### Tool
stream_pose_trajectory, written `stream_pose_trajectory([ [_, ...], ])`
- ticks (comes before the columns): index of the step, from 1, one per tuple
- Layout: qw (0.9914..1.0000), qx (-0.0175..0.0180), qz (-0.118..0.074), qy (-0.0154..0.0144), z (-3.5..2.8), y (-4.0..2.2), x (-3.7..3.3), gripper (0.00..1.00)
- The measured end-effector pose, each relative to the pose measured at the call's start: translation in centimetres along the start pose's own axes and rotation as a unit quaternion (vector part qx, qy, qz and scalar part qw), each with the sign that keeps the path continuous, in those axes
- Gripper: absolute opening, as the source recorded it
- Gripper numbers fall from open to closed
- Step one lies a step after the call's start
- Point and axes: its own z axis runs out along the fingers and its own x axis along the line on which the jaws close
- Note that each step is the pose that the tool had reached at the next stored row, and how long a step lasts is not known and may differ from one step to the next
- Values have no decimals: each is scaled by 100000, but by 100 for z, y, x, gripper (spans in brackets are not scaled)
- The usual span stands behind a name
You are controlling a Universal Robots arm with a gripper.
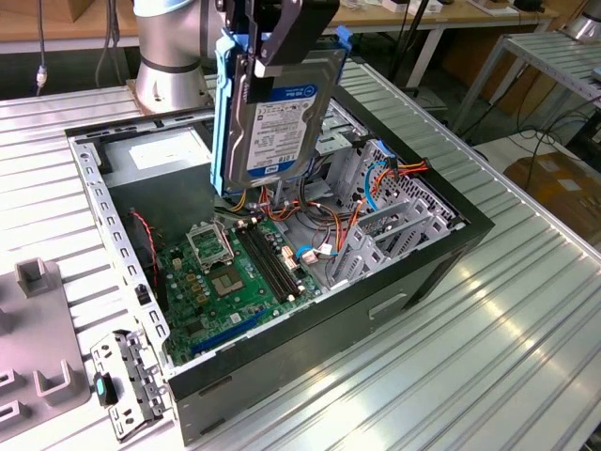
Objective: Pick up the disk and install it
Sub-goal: 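Insert the disk into the insertion slot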
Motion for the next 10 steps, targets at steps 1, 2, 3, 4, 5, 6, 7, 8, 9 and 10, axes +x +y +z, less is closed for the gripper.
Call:
stream_pose_trajectory([
  [1,100000,0,-2,0,0,-1,23,37],
  [2,100000,-3,-5,5,-1,-2,58,37],
  [3,100000,0,-2,0,0,-3,82,37],
  [4,100000,3,-2,10,1,-5,96,37],
  [5,100000,-2,2,32,0,-25,111,37],
  [6,100000,-2,2,33,0,-55,120,37],
  [7,100000,1,0,33,0,-91,124,37],
  [8,100000,2,-2,29,1,-161,130,37],
  [9,100000,0,-1,31,1,-249,133,37],
  [10,100000,3,-4,24,3,-288,135,37],
])
